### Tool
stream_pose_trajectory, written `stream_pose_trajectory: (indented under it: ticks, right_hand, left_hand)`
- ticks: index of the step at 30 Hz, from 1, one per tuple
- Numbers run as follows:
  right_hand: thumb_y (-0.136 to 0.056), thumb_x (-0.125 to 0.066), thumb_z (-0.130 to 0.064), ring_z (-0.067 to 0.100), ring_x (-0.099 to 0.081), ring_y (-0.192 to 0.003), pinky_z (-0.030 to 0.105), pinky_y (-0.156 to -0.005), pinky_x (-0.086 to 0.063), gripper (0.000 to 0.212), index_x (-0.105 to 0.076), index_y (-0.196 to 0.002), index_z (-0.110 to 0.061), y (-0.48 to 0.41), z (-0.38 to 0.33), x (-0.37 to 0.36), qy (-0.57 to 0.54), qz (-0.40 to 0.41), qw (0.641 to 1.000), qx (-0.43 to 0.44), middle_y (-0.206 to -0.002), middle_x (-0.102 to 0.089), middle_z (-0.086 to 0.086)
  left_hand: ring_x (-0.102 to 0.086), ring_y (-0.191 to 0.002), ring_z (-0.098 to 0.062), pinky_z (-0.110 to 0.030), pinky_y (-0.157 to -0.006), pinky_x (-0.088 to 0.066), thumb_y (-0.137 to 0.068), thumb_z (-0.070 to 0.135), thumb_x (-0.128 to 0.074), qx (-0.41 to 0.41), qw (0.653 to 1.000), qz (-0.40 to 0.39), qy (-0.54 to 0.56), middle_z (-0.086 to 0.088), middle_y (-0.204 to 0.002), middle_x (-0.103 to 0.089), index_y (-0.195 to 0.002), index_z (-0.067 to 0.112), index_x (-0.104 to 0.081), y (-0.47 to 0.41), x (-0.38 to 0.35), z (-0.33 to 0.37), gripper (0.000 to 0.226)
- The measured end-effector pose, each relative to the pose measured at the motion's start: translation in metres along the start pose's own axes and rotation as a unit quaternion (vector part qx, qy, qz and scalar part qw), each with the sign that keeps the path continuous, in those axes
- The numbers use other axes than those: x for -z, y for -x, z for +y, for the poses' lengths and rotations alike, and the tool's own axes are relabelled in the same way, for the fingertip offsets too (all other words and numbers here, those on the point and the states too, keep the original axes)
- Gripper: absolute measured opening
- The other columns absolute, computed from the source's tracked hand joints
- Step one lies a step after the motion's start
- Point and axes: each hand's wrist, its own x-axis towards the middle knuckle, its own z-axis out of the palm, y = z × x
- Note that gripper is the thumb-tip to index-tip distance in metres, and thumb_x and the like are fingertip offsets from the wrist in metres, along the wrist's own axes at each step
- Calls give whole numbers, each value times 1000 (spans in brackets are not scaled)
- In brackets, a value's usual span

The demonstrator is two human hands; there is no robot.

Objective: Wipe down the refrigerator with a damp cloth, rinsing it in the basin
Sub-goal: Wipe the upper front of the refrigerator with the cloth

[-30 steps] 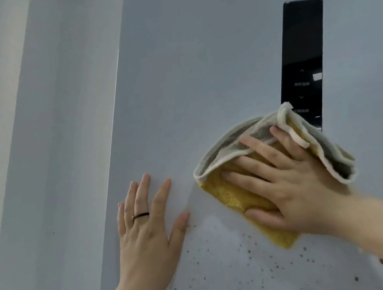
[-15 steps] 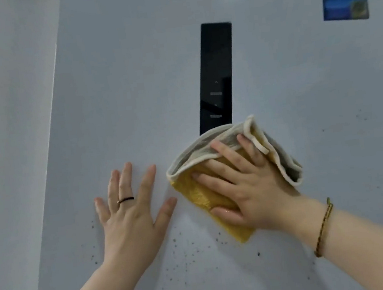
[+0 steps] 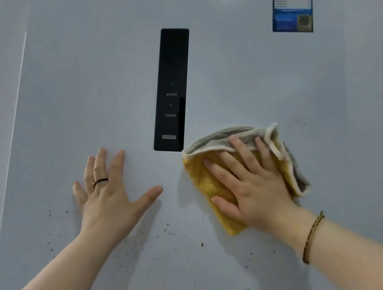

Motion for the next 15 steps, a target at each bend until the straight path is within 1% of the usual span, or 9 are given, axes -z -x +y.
stream_pose_trajectory:
  ticks: [2,3,5,6,8,10,11,13,15]
  right_hand:
    - [-78,-34,-53,30,-30,-127,46,-108,-2,61,-48,-127,-20,-17,25,4,18,-11,1000,-10,-124,-60,8]
    - [-78,-31,-54,30,-28,-129,42,-108,2,64,-52,-127,-19,-29,38,9,24,-22,998,-45,-127,-58,10]
    - [-77,-18,-58,31,-19,-137,37,-107,12,75,-48,-133,-19,-47,62,13,28,-39,987,-153,-140,-45,10]
    - [-77,-15,-58,32,-17,-139,38,-107,12,76,-45,-135,-20,-50,66,14,18,-33,978,-207,-143,-41,10]
    - [-80,-24,-54,36,-24,-134,44,-107,1,68,-48,-132,-17,-46,61,11,13,8,969,-245,-137,-48,13]
    - [-83,-32,-50,34,-26,-129,47,-107,-4,58,-46,-128,-18,-27,44,6,17,29,974,-225,-131,-52,13]
    - [-84,-31,-50,33,-25,-129,49,-108,-3,55,-42,-129,-19,-14,34,4,17,24,979,-200,-132,-49,10]
    - [-87,-27,-52,33,-25,-130,51,-109,-4,53,-37,-130,-22,13,17,3,18,11,993,-119,-133,-39,4]
    - [-84,-32,-53,31,-28,-131,52,-109,-8,55,-38,-130,-23,23,21,6,1,-4,999,-34,-132,-41,1]
  left_hand:
    - [19,-139,-11,-38,-112,12,-75,60,-50,-30,1000,-9,0,5,-153,14,-145,29,-1,1,-1,7,91]
    - [19,-139,-10,-38,-112,12,-75,60,-50,-34,999,-13,4,6,-153,14,-145,30,-1,1,-1,10,91]
    - [21,-138,-9,-39,-112,12,-71,64,-48,-29,999,-16,12,7,-153,15,-144,32,-1,0,-3,16,92]
    - [23,-137,-9,-40,-111,14,-68,68,-43,-24,999,-18,12,8,-153,17,-144,33,1,2,-3,16,95]
    - [27,-135,-7,-40,-110,16,-58,75,-34,-21,1000,-14,6,10,-151,21,-143,35,6,3,-8,16,102]
    - [29,-135,-7,-40,-109,17,-57,82,-33,-25,1000,1,4,10,-150,23,-143,35,8,2,-12,16,105]
    - [29,-135,-7,-40,-109,18,-57,82,-35,-25,1000,7,10,9,-151,22,-143,35,6,2,-12,16,106]
    - [27,-135,-7,-40,-108,18,-54,76,-37,-18,999,10,31,8,-152,19,-144,33,1,0,-12,20,106]
    - [26,-136,-7,-40,-108,19,-53,74,-40,-17,998,16,54,8,-153,16,-144,33,-5,-1,-14,23,106]
